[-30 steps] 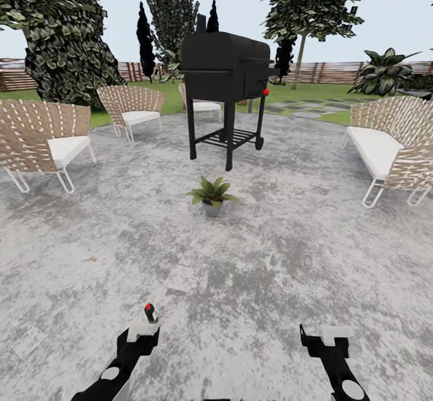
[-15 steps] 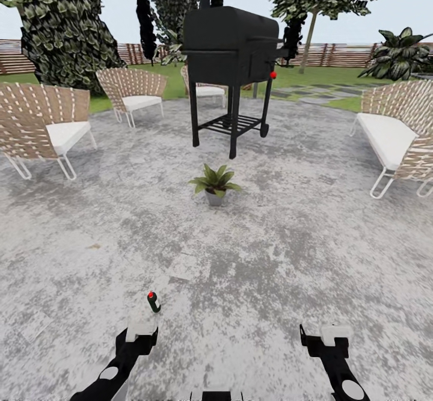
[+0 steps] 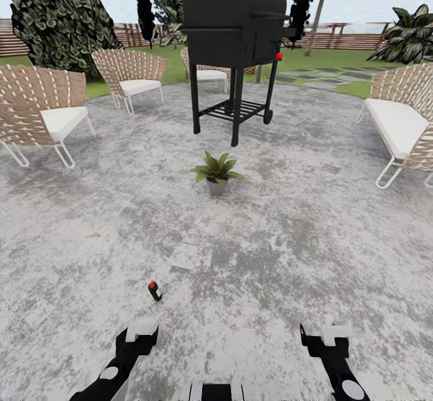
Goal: Pick up the pesticide atomizer in the garden and spray insectifuge to fully cover both potted plants in the garden.
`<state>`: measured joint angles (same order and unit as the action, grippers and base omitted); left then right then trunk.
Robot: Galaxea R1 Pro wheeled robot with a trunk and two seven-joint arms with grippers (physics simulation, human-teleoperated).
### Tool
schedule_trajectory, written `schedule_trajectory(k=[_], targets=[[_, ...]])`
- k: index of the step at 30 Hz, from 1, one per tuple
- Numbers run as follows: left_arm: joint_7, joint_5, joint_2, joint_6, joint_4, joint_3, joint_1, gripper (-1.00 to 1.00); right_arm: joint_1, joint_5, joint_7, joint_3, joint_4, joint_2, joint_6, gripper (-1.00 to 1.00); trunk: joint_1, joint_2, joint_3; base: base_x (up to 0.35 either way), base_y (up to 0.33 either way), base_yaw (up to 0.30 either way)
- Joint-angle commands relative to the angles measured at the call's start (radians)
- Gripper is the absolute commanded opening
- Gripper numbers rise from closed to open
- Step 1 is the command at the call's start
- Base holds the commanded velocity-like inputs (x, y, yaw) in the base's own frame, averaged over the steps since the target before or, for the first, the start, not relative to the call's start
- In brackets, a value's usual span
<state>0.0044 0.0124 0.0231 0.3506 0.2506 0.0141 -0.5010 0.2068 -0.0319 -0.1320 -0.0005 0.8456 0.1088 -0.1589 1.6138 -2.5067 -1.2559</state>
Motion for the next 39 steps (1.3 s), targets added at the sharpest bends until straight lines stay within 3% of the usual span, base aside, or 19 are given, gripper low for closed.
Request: schedule_trajectory(k=[1, 15, 24, 39], targets=[[0.0, 0.001, 0.0, 0.004, -0.001, 0.001, -0.001, 1.0, 0.0, -0.003, -0.003, 0.001, 0.0, 0.0, -0.002, 1.0, 0.0, -0.001, -0.005, 0.0, 0.0, 0.055], [0.002, 0.001, 0.0, 0.004, -0.001, 0.003, -0.001, 1.0, 0.0, -0.003, -0.003, 0.002, 0.0, 0.0, -0.002, 1.0, 0.006, -0.004, -0.06, 0.0, 0.0, 0.006], [0.004, 0.003, 0.002, 0.004, 0.006, -0.001, -0.001, 1.0, 0.0, -0.004, -0.003, 0.002, 0.0, 0.0, -0.002, 1.0, 0.006, -0.004, -0.06, 0.01, 0.0, 0.0], [0.009, 0.001, 0.001, 0.004, 0.006, 0.006, -0.001, 1.0, 0.0, -0.003, -0.003, 0.003, 0.0, 0.0, -0.002, 1.0, 0.006, -0.004, -0.06, 0.156, -0.002, 0.0]])
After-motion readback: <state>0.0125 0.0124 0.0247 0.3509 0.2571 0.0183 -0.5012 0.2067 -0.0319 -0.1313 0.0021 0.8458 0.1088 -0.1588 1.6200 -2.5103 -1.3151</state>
